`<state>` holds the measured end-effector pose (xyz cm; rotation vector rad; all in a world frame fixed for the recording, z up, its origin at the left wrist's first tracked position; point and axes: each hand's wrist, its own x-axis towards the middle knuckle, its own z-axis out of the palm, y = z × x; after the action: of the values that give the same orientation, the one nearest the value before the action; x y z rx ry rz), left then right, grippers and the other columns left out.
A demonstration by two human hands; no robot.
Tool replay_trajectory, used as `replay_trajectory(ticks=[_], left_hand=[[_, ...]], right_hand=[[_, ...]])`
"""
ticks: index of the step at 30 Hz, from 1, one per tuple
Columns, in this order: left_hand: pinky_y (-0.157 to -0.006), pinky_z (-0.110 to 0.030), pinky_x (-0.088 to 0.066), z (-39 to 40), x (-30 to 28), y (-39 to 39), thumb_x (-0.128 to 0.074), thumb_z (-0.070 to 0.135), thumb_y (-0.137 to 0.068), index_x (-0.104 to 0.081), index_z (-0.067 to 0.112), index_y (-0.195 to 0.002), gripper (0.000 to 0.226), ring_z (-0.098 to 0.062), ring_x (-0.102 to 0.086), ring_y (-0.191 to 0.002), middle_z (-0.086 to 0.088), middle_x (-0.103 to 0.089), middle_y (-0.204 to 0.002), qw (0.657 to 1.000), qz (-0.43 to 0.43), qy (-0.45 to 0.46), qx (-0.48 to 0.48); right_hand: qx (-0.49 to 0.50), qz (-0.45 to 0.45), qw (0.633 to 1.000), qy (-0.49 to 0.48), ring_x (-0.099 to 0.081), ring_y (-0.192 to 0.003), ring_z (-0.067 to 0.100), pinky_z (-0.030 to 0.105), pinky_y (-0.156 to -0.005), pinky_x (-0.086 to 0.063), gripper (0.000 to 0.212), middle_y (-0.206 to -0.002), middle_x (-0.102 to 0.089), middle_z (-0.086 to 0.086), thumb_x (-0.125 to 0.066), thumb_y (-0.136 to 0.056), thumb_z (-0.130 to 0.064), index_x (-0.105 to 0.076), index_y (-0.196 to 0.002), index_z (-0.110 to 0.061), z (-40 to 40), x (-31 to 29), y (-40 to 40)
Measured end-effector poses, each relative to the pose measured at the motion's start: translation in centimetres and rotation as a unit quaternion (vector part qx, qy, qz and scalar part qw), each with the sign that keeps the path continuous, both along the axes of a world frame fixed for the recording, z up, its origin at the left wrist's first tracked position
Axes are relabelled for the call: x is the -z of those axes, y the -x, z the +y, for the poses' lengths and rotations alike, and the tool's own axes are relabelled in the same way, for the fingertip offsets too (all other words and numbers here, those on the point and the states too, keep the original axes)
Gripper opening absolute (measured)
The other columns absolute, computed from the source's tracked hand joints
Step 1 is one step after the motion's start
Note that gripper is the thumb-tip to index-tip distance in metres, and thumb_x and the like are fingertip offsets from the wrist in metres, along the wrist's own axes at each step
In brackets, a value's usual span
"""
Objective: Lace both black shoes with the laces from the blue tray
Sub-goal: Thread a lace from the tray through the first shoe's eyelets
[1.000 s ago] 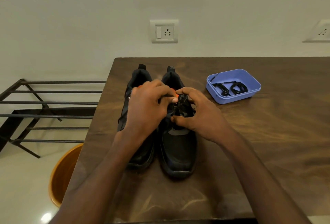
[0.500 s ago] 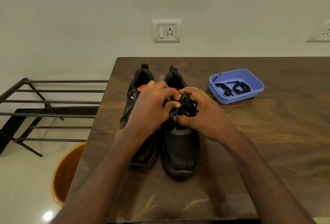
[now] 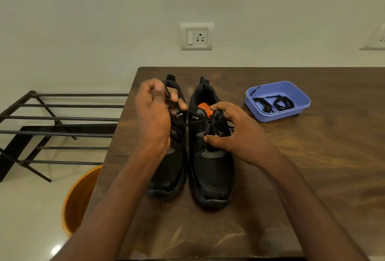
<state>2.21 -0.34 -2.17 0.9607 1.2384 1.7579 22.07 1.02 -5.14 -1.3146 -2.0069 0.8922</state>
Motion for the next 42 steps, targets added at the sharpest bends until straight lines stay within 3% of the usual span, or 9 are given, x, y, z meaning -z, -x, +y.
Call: replay_trajectory(ticks=[2, 5, 12, 17, 21, 27, 32, 38, 42], left_hand=[[-0.056, -0.023, -0.045, -0.1, 0.5, 0.3, -0.044, 0.015, -0.11, -0.051, 0.012, -0.106, 0.009, -0.01, -0.055, -0.066, 0.002, -0.057, -0.081, 0.975, 0.22, -0.027, 0.031], [-0.074, -0.022, -0.044, 0.0, 2.1, 0.3, -0.068, 0.022, -0.098, -0.062, 0.025, -0.109, 0.013, -0.01, -0.052, -0.087, 0.01, -0.06, -0.097, 0.845, 0.524, -0.07, 0.082], [-0.067, -0.029, -0.036, 0.4, 2.2, 0.1, -0.07, 0.004, -0.091, -0.077, 0.018, -0.105, 0.02, -0.02, -0.043, -0.085, 0.005, -0.051, -0.089, 0.768, 0.63, -0.114, 0.024], [-0.079, -0.027, -0.046, 0.0, 2.0, 0.0, -0.059, 0.004, -0.099, -0.07, 0.025, -0.098, 0.023, -0.015, -0.049, -0.1, 0.005, -0.054, -0.101, 0.861, 0.496, -0.014, -0.113], [-0.092, -0.033, -0.057, -0.1, 2.5, -0.8, -0.051, 0.007, -0.105, -0.067, 0.022, -0.104, 0.022, -0.009, -0.064, -0.104, 0.008, -0.068, -0.108, 0.96, 0.272, 0.024, -0.065], [-0.081, -0.03, -0.061, 0.0, 1.3, -1.2, -0.036, 0.008, -0.111, -0.06, 0.003, -0.114, 0.025, -0.025, -0.07, -0.081, -0.012, -0.064, -0.08, 0.998, 0.008, 0.05, 0.021], [-0.078, -0.038, -0.06, 0.2, 1.9, -1.1, -0.038, 0.009, -0.11, -0.059, 0.007, -0.111, 0.022, -0.014, -0.058, -0.07, -0.001, -0.057, -0.074, 0.994, 0.101, 0.033, 0.026], [-0.064, -0.028, -0.045, 0.5, 1.6, -1.3, -0.039, 0.011, -0.11, -0.06, 0.016, -0.104, 0.023, -0.007, -0.048, -0.066, 0.004, -0.053, -0.074, 0.974, 0.219, 0.013, 0.061], [-0.078, -0.042, -0.051, 0.6, 2.3, -1.0, -0.045, 0.016, -0.108, -0.058, 0.022, -0.106, 0.014, -0.01, -0.057, -0.08, 0.007, -0.057, -0.089, 0.909, 0.397, -0.028, 0.12]], right_hand=[[0.001, -0.002, 1.0, 0.001, -0.052, -0.12, -0.002, 0.022, -0.098, -0.046, 0.075, -0.141, -0.051, -0.021, -0.087, -0.073, -0.04, -0.051, -0.138, -0.042, 0.0, -0.1, 0.0], [0.004, -0.006, 1.0, -0.007, -0.054, -0.118, -0.002, 0.023, -0.095, -0.049, 0.073, -0.137, -0.052, -0.021, -0.088, -0.074, -0.038, -0.052, -0.137, -0.041, -0.1, -0.2, 0.1], [-0.003, -0.006, 1.0, -0.002, -0.052, -0.11, -0.012, 0.011, -0.084, -0.043, 0.072, -0.136, -0.052, -0.022, -0.089, -0.074, -0.037, -0.052, -0.136, -0.043, 0.0, -0.1, 0.0], [0.0, -0.007, 1.0, 0.003, -0.051, -0.107, -0.01, 0.008, -0.083, -0.039, 0.073, -0.139, -0.052, -0.02, -0.088, -0.074, -0.039, -0.052, -0.138, -0.042, 0.1, -0.1, -0.1], [-0.004, -0.008, 1.0, 0.004, -0.048, -0.103, -0.017, 0.007, -0.082, -0.038, 0.074, -0.14, -0.05, -0.021, -0.088, -0.075, -0.037, -0.051, -0.139, -0.042, 0.1, -0.1, 0.0], [-0.01, -0.003, 1.0, -0.002, -0.05, -0.11, -0.014, 0.012, -0.09, -0.043, 0.075, -0.139, -0.05, -0.024, -0.089, -0.073, -0.038, -0.051, -0.137, -0.045, 0.1, 0.0, 0.3], [-0.011, -0.004, 1.0, -0.003, -0.052, -0.113, -0.008, 0.015, -0.094, -0.045, 0.075, -0.14, -0.05, -0.022, -0.09, -0.073, -0.036, -0.051, -0.138, -0.042, 0.1, -0.2, 0.4], [-0.008, -0.006, 1.0, -0.014, -0.049, -0.106, -0.019, 0.012, -0.09, -0.043, 0.074, -0.132, -0.05, -0.03, -0.09, -0.072, -0.04, -0.051, -0.135, -0.046, 0.0, -0.2, 0.6], [0.006, 0.01, 1.0, -0.005, -0.055, -0.116, -0.004, 0.028, -0.1, -0.052, 0.074, -0.134, -0.055, -0.022, -0.09, -0.071, -0.039, -0.053, -0.136, -0.041, 0.1, 0.0, 0.4]])
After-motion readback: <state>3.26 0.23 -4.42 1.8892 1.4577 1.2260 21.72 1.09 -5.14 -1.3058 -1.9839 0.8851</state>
